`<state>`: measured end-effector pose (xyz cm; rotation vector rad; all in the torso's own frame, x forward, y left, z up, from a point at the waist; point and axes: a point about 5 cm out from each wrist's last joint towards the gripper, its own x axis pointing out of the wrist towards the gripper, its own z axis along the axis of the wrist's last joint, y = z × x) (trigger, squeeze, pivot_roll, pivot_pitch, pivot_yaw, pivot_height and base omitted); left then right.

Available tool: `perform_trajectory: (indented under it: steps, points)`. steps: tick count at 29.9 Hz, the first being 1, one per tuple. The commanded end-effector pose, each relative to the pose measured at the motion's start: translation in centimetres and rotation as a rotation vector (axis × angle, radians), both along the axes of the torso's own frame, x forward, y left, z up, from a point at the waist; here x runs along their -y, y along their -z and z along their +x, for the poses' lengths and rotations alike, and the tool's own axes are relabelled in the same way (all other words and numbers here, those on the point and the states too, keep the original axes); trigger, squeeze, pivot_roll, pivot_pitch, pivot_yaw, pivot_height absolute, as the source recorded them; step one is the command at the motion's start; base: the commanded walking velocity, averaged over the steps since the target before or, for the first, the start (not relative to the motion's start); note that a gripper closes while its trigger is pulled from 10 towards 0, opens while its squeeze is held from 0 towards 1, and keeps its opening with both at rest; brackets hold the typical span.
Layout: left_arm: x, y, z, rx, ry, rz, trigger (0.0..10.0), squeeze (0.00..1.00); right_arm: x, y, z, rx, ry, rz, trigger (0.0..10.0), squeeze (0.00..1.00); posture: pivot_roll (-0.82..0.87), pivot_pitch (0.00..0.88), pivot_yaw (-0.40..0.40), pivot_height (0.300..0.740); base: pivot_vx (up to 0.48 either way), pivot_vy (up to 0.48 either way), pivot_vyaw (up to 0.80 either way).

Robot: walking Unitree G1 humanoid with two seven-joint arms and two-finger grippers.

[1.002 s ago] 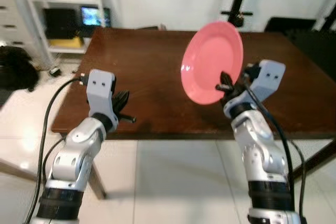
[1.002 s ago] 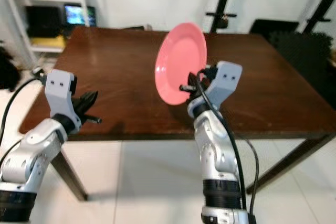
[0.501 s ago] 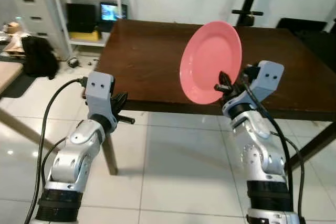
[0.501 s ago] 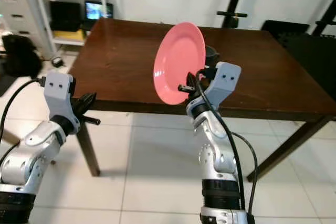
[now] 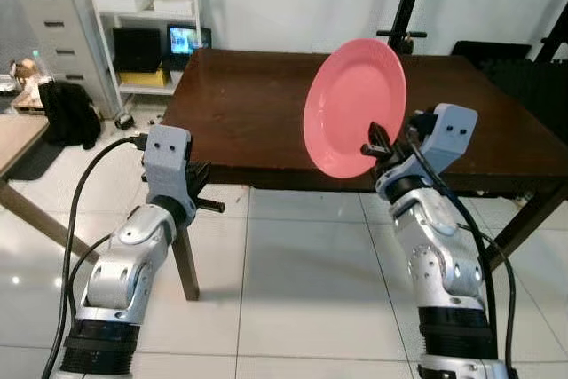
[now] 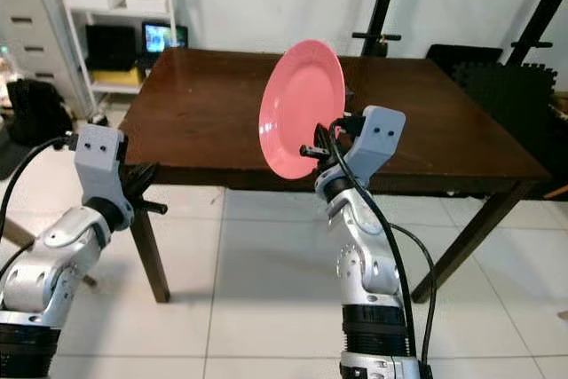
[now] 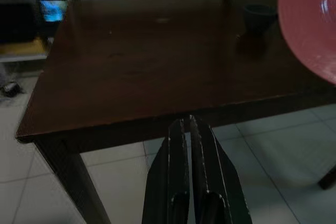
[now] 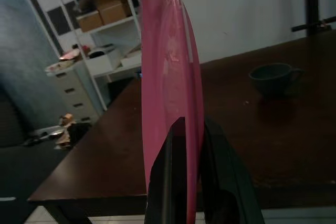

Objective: Setting the table

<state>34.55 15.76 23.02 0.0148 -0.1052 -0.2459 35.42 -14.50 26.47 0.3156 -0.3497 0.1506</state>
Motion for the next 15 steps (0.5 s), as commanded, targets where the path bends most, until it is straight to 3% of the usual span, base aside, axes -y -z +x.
perform_trajectory:
  steps: [1,15]
  points:
    - [-0.28,0.34,0.02,-0.019,-0.012,0.009,10.0,0.0,-0.14,-0.13,-0.05,0.006,-0.006,0.002,10.0,0.0,0.02,0.119,0.028,0.74,0.0,0.0,0.0]
    - [-0.3,0.43,0.03,-0.024,-0.021,0.019,10.0,0.0,-0.2,-0.21,-0.08,0.006,-0.008,-0.001,10.0,0.0,0.02,0.131,0.026,0.74,0.0,0.0,0.0]
